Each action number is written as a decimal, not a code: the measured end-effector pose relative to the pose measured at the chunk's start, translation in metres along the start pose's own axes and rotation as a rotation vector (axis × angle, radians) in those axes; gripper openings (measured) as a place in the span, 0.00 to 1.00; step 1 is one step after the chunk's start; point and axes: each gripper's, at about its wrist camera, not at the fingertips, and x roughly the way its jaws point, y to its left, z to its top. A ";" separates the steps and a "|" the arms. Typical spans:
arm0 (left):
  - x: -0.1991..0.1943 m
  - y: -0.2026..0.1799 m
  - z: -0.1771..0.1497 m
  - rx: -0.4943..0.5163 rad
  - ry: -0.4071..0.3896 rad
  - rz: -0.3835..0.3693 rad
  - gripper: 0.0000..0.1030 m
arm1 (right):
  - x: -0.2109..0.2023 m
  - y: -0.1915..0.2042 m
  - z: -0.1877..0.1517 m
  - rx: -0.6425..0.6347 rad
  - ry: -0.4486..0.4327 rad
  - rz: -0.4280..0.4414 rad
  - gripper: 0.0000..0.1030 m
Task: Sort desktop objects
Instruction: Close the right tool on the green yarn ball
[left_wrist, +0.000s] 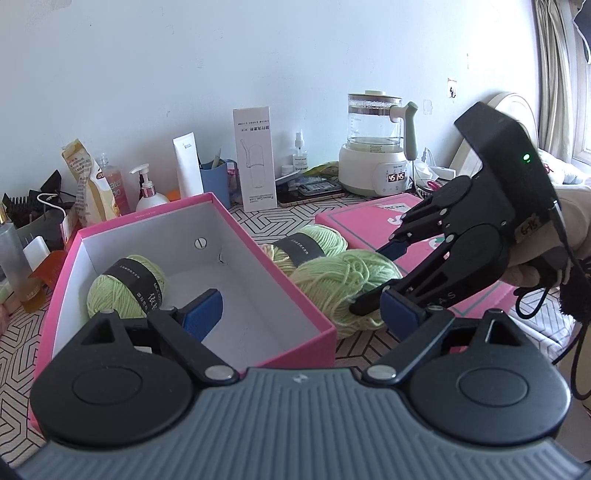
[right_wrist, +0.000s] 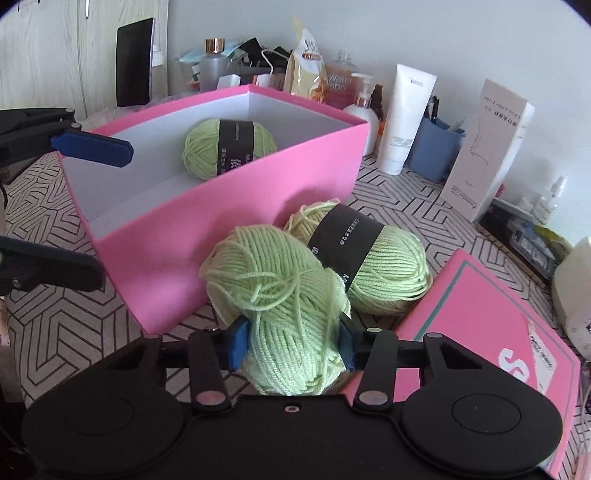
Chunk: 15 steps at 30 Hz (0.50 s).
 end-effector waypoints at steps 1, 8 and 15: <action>-0.002 0.000 -0.001 -0.002 -0.003 -0.003 0.90 | -0.005 0.003 0.001 0.000 -0.007 -0.006 0.51; -0.015 0.004 -0.003 -0.008 -0.021 -0.036 0.90 | -0.047 0.027 0.011 -0.033 -0.085 -0.070 0.50; -0.017 0.009 0.003 0.005 -0.036 -0.047 0.90 | -0.084 0.048 0.026 -0.071 -0.155 -0.119 0.47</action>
